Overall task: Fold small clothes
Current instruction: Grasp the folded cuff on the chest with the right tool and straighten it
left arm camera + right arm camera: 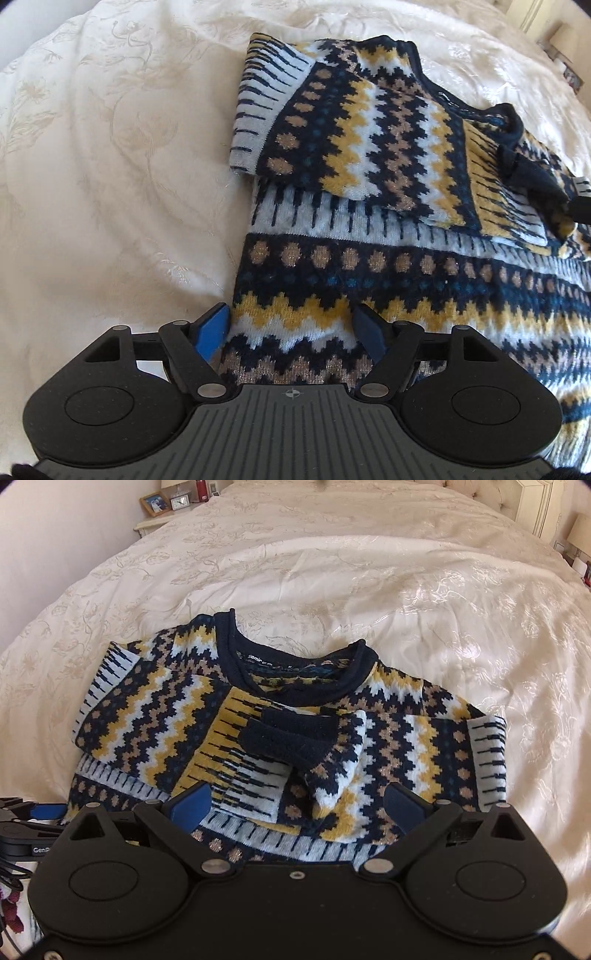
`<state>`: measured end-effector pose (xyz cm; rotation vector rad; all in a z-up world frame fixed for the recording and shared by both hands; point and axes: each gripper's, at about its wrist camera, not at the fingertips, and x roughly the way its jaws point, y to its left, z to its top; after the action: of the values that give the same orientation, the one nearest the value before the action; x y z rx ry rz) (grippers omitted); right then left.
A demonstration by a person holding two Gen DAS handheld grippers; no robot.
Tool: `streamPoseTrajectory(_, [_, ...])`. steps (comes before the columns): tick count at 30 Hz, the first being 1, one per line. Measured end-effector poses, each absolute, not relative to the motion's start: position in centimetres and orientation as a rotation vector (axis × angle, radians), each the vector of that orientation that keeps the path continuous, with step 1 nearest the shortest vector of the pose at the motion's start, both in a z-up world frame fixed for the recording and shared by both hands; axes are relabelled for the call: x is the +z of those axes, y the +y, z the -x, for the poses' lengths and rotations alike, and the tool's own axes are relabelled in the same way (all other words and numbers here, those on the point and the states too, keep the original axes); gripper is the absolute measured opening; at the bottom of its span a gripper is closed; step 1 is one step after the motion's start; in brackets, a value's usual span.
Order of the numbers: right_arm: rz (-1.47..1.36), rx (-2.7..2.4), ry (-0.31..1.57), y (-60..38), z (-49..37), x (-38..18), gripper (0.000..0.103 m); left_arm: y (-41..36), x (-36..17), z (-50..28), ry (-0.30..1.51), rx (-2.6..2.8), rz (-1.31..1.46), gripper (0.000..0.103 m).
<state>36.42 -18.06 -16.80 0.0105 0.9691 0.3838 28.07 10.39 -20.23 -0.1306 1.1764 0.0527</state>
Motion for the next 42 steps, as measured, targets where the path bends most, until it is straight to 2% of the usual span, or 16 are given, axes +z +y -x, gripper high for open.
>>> streamPoseTrajectory(5, [0.045, 0.377, 0.989, -17.3, -38.3, -18.5, 0.099, 10.1, -20.5, -28.1, 1.174, 0.048, 0.122, 0.079])
streamPoseTrajectory(8, [0.081, 0.298, 0.981, -18.3, -39.2, -19.4, 0.093, 9.9, -20.6, -28.2, 1.176, 0.044, 0.121, 0.083])
streamPoseTrajectory(14, [-0.107, 0.045, 1.051, -25.8, -39.5, -20.8, 0.09, 9.8, -20.9, -28.3, 1.178, 0.044, 0.127, 0.088])
streamPoseTrajectory(16, [-0.162, -0.006, 1.056, -27.9, -38.8, -21.0, 0.084, 9.7, -20.9, -28.4, 1.178, 0.044, 0.125, 0.091])
streamPoseTrajectory(18, [-0.203, -0.015, 1.03, -29.4, -38.0, -20.7, 0.083, 9.5, -21.0, -28.5, 1.178, 0.047, 0.119, 0.093])
streamPoseTrajectory(24, [-0.305, 0.123, 0.956, -30.1, -37.1, -20.1, 0.077, 9.5, -21.1, -28.6, 1.181, 0.045, 0.118, 0.095])
streamPoseTrajectory(28, [-0.277, 0.185, 0.969, -28.9, -38.1, -21.0, 0.072, 9.3, -21.1, -28.6, 1.181, 0.039, 0.121, 0.095])
streamPoseTrajectory(35, [-0.298, 0.183, 1.056, -28.6, -39.9, -23.3, 0.073, 9.2, -21.4, -28.8, 1.181, 0.033, 0.124, 0.097])
streamPoseTrajectory(36, [-0.309, 0.187, 1.058, -28.6, -40.0, -23.4, 0.064, 9.2, -21.4, -28.7, 1.181, 0.033, 0.124, 0.097])
streamPoseTrajectory(37, [-0.309, 0.19, 1.061, -28.6, -40.1, -23.4, 0.048, 9.2, -21.3, -28.7, 1.181, 0.033, 0.123, 0.097])
streamPoseTrajectory(39, [-0.281, 0.189, 1.07, -28.4, -40.2, -23.1, 0.032, 9.3, -21.3, -28.7, 1.181, 0.033, 0.123, 0.098])
streamPoseTrajectory(40, [-0.281, 0.204, 1.062, -28.5, -40.1, -22.8, 0.027, 9.3, -21.3, -28.7, 1.181, 0.033, 0.122, 0.098])
streamPoseTrajectory(42, [-0.263, 0.218, 1.03, -28.7, -39.8, -21.8, 0.025, 9.3, -21.3, -28.7, 1.183, 0.032, 0.123, 0.098])
